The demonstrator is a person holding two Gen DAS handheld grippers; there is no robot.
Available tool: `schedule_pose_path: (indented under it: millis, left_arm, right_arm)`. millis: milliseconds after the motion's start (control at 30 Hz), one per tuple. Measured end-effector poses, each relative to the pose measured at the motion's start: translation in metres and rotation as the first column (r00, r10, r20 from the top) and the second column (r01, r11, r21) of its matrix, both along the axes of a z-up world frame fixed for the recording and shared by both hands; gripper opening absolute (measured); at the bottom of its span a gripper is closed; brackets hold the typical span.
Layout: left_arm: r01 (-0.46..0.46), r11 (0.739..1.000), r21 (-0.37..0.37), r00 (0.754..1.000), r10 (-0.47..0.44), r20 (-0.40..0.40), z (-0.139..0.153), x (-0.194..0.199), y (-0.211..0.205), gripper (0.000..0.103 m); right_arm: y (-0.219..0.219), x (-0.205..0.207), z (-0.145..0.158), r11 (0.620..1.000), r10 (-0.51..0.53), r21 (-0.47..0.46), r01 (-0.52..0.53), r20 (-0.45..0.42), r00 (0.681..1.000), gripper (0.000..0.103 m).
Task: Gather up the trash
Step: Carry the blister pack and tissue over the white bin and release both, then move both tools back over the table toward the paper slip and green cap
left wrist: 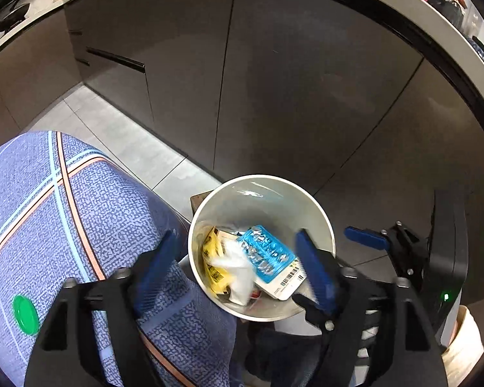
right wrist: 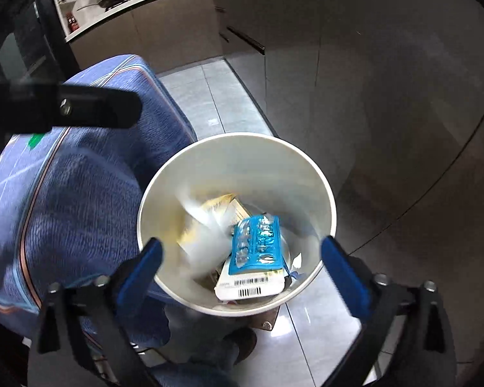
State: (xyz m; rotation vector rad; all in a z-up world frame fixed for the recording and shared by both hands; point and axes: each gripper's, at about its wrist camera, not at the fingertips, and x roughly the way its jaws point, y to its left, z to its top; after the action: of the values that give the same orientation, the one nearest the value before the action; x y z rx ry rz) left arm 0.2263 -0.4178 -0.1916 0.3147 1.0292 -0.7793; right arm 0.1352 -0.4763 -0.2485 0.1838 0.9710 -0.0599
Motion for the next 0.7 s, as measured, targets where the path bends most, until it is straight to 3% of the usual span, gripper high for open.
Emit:
schedule_pose_path:
  millis: [33,100,367,700]
  left_arm:
    - [-0.016,1.000,-0.003,1.000,0.016,0.016,0.001,0.001,0.003,0.091]
    - [-0.034,0.999,-0.008,0.999,0.035,0.039,0.004,0.004,0.008,0.095]
    - [-0.036,0.999,0.011,0.999,0.036,0.040,0.005,0.002,0.016,0.095]
    - [-0.065,0.998,-0.016,0.996,0.066,0.064,0.041,-0.008,0.040,0.095]
  right_arm:
    - [0.001,-0.001,0.000,1.000,0.002,0.000,-0.002,0.000,1.000,0.100]
    - [0.002,-0.003,0.000,1.000,-0.003,0.004,0.003,-0.002,1.000,0.100]
    - [-0.004,-0.006,0.005,0.999,-0.038,0.020,0.038,0.001,0.999,0.100]
    - [0.005,-0.018,0.058,1.000,-0.027,-0.005,0.027,0.072,0.997,0.100]
